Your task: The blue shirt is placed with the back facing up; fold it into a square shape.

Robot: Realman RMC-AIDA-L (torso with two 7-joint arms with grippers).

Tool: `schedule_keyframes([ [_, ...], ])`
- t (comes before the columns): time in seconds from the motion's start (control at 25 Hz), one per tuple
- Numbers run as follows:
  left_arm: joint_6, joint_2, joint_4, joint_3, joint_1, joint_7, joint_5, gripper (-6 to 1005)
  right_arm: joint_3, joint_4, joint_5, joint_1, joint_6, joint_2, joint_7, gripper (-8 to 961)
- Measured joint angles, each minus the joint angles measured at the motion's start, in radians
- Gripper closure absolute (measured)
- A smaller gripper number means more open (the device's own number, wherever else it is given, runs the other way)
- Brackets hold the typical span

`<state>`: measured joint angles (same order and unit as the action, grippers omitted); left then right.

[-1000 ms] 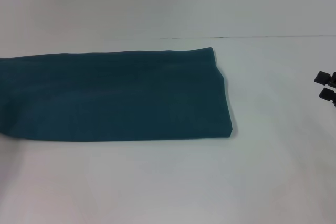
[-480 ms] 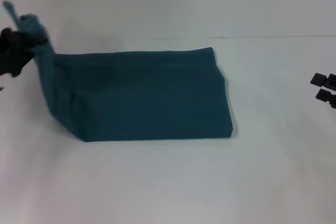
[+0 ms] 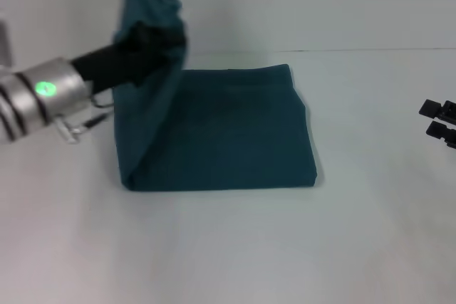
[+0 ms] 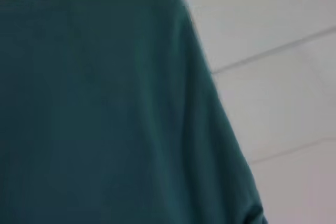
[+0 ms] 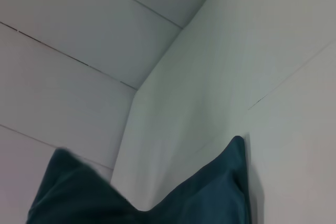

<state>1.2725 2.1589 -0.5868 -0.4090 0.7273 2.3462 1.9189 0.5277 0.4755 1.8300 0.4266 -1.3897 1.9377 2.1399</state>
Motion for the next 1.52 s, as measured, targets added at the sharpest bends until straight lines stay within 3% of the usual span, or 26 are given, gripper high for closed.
schedule_keyframes([
  [0.44,-0.206,0.014,0.400,-0.117,0.167,-0.325,0.006,886,0.001,0.000,0.002,-0.008,-0.002,0.003,-0.001,211],
  [0.72,-0.127,0.012,0.397,-0.290,0.207,-0.304,0.017,843,0.002,0.000,0.011,-0.017,-0.002,0.002,-0.002,212],
  [0.92,0.009,0.011,0.262,-0.292,0.143,-0.308,0.009,812,0.002,0.000,0.021,-0.017,-0.002,-0.001,-0.001,213],
  [1.16,0.075,0.000,0.043,-0.281,-0.008,-0.161,-0.034,588,0.002,0.000,0.080,0.002,-0.003,-0.008,0.006,214],
  [1.36,0.102,-0.059,-0.029,-0.277,-0.122,-0.002,-0.030,455,0.003,0.011,0.161,0.051,-0.010,-0.019,0.014,215],
  [1.4,0.102,-0.059,-0.029,-0.277,-0.122,-0.002,-0.030,429,0.007,0.011,0.183,0.069,-0.012,-0.024,0.020,215],
  [1.52,0.161,-0.088,-0.056,-0.232,-0.179,0.036,-0.017,331,0.036,0.014,0.265,0.147,-0.011,-0.044,0.060,216],
])
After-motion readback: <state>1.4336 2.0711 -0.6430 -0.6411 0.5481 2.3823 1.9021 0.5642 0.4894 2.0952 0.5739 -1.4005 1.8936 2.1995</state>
